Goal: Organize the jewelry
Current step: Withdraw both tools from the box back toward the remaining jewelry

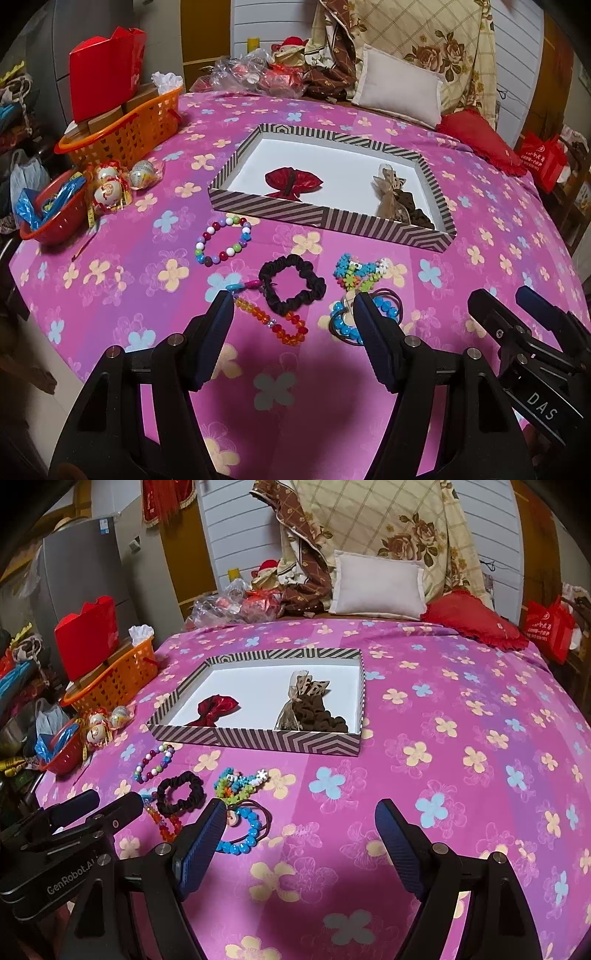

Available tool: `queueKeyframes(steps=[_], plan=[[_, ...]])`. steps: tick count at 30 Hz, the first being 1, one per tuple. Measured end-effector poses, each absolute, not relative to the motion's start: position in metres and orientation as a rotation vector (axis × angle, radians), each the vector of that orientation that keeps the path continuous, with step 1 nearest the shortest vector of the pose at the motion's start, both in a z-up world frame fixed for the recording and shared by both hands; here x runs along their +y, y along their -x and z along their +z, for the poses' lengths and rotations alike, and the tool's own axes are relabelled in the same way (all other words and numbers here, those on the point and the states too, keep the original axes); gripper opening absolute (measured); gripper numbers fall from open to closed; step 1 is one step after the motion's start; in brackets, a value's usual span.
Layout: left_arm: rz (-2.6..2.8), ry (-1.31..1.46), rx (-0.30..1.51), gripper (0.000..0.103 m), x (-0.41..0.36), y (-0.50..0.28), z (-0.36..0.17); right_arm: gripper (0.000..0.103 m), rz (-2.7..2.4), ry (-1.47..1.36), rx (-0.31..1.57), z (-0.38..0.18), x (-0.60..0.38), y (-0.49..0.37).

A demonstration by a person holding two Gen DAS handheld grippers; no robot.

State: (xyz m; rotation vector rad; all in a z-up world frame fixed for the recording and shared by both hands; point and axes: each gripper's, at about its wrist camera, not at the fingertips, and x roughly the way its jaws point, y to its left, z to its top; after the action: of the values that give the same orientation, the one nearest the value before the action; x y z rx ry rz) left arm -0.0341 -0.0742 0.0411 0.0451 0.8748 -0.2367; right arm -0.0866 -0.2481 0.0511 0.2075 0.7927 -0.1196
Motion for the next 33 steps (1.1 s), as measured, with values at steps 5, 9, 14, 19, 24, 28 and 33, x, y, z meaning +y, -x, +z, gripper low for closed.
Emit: queueKeyframes(steps=[5, 9, 14, 19, 24, 28, 33], plan=[[-0.232, -0.036, 0.881, 0.067, -0.073, 0.035, 0.039, 0.08, -0.118, -0.208, 0.802, 0.049, -0.248, 0.086], [-0.226, -0.038, 0.888, 0.067, -0.071, 0.034, 0.036, 0.081, -0.116, -0.211, 0.813, 0.045, -0.248, 0.085], [-0.218, -0.02, 0.912, 0.067, -0.068, 0.031, 0.031, 0.08, -0.113, -0.212, 0.824, 0.041, -0.248, 0.083], [-0.216, -0.02, 0.922, 0.067, -0.067, 0.031, 0.027, 0.081, -0.111, -0.21, 0.83, 0.039, -0.248, 0.083], [-0.208, -0.02, 0.926, 0.067, -0.066, 0.03, 0.024, 0.081, -0.115, -0.21, 0.832, 0.038, -0.248, 0.082], [-0.198, -0.017, 0.929, 0.067, -0.064, 0.029, 0.021, 0.08, -0.115, -0.209, 0.832, 0.037, -0.248, 0.082], [-0.187, -0.014, 0.926, 0.067, -0.062, 0.029, 0.02, 0.08, -0.107, -0.204, 0.829, 0.035, -0.246, 0.082]])
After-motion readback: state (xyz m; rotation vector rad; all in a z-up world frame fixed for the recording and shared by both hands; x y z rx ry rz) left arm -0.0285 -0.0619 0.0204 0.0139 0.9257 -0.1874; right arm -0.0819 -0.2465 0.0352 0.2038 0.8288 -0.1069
